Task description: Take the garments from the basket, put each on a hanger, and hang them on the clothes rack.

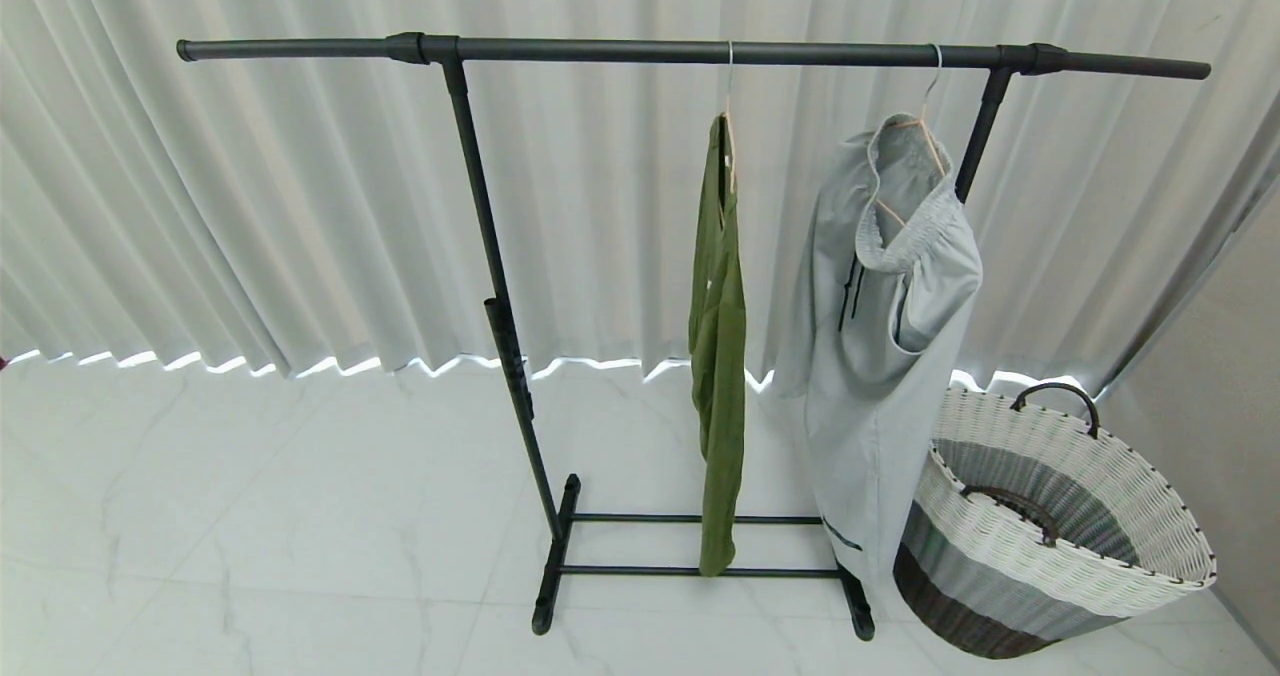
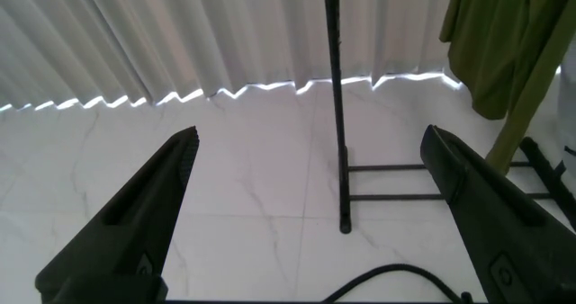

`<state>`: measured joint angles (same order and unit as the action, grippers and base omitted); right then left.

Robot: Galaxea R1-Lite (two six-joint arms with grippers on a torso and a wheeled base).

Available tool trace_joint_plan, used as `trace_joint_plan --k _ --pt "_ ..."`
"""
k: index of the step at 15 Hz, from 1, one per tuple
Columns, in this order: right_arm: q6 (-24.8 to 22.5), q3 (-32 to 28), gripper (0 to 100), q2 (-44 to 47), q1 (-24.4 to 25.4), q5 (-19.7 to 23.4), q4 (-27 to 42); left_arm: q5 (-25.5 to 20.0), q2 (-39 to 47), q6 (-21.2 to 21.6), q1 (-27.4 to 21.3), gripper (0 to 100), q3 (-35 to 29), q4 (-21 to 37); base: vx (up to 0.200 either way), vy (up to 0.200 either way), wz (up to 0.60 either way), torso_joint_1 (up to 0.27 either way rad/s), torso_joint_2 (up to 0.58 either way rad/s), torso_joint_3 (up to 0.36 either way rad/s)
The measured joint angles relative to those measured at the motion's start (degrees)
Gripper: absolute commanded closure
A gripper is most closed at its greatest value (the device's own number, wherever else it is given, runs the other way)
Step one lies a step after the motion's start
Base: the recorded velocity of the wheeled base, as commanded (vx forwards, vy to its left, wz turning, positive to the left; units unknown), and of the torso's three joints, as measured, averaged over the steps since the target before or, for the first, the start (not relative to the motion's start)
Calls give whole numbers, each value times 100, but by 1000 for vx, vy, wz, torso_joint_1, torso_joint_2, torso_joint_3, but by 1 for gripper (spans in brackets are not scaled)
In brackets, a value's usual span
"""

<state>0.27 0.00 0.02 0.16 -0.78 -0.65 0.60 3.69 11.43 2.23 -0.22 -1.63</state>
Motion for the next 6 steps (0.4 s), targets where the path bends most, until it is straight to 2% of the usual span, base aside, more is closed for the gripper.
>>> trace_joint_plan --k 6 --pt "-9 0 0 0 0 0 2 0 0 -2 0 0 -5 -2 0 0 0 0 0 0"
